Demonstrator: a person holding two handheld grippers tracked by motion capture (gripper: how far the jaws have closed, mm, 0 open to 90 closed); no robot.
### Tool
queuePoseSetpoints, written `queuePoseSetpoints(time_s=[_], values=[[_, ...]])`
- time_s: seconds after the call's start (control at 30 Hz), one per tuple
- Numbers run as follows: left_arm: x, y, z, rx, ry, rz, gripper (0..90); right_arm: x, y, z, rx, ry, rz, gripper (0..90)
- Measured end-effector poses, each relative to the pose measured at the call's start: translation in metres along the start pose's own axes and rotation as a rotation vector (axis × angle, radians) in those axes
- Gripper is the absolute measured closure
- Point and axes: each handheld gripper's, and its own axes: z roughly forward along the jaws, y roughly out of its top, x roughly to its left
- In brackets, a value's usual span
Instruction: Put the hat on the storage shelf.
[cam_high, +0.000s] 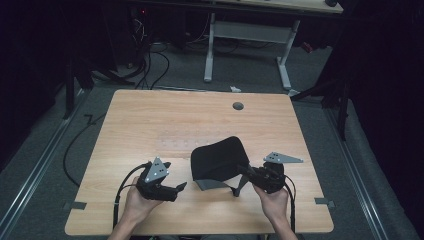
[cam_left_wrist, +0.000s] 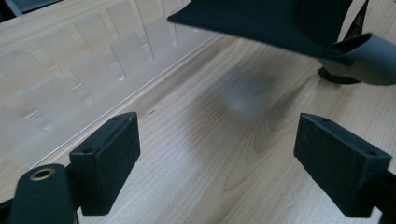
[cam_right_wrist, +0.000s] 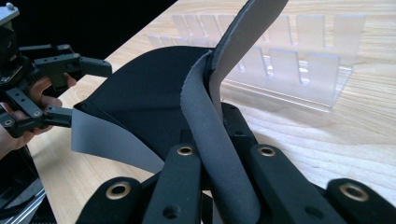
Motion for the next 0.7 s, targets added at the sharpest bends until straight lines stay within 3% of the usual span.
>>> queuePoseSetpoints(time_s=[0.27,0.7], values=[[-0.003,-0.002,0.004,0.007,-0.003,0.026,14.8,0.007,0.005,0.006,0.014,0.026,-0.010,86.3],[-0.005,-0.001,0.001,-0.020,-0.012,0.042,14.9,0.016,0.009,0.023,0.108,0.040,-0.029,86.2]])
